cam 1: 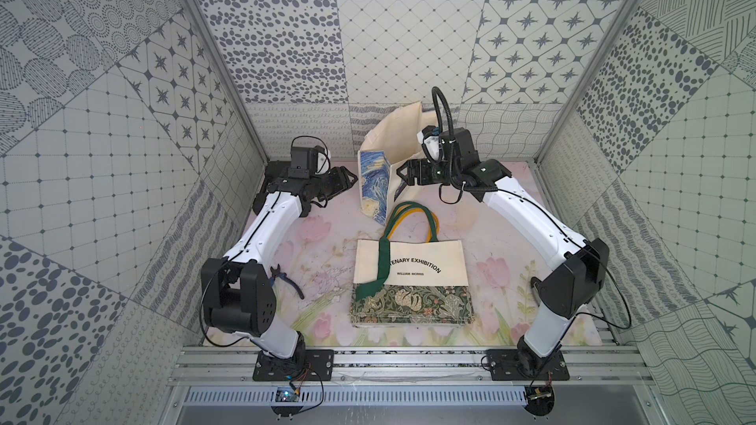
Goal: Put away the canvas bag
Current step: Pick up the canvas bag from the center of the board.
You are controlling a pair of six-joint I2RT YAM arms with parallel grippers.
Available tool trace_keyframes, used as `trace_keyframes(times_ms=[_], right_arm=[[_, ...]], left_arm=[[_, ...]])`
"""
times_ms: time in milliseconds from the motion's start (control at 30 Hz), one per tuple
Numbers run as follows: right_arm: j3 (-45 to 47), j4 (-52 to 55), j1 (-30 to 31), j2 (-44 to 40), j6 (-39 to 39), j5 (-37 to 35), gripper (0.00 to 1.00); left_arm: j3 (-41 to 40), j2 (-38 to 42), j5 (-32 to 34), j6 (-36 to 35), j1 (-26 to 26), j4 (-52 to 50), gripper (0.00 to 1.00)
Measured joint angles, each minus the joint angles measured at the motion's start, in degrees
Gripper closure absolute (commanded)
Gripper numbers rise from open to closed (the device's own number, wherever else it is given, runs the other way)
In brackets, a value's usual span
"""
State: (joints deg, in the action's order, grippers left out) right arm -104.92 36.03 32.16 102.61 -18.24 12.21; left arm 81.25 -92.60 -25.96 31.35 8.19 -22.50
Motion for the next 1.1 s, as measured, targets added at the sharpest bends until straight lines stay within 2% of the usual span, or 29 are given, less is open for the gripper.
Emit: trace_keyframes(times_ms=[100, 300, 467, 567, 667, 900, 1100], right_arm=[[-5.1, 3.8, 0.8, 3.2, 0.9, -1.9, 0.14], [-15.5, 10.3, 2.5, 7.5, 2.0, -7.2, 0.15], [-18.2, 13.4, 4.5, 8.3, 1.7, -8.8, 0.16], [-19.1, 14.8, 4.9, 9.2, 0.5, -9.0, 0.22], [-19.1, 15.9, 4.7, 9.9, -1.1, -10.0, 0.22], [-13.4, 10.6, 3.9, 10.0, -5.4, -3.7, 0.18], [-15.3, 6.9, 4.0, 12.6, -8.7, 1.1, 0.18]], left_arm=[[3.6, -4.6, -1.8, -0.9, -0.8, 3.6, 0.37], [7.1, -11.8, -6.2, -2.9, -1.1, 13.0, 0.47], [8.4, -16.1, -11.7, -3.1, -1.2, 21.5, 0.48], [8.0, -16.9, -15.0, -2.9, -1.2, 26.1, 0.48], [7.3, -16.9, -17.7, -2.3, -1.2, 30.2, 0.48], [5.2, -16.9, -22.5, 1.1, -1.2, 37.7, 0.53], [4.2, -17.5, -25.6, 5.6, -1.0, 43.9, 0.56]])
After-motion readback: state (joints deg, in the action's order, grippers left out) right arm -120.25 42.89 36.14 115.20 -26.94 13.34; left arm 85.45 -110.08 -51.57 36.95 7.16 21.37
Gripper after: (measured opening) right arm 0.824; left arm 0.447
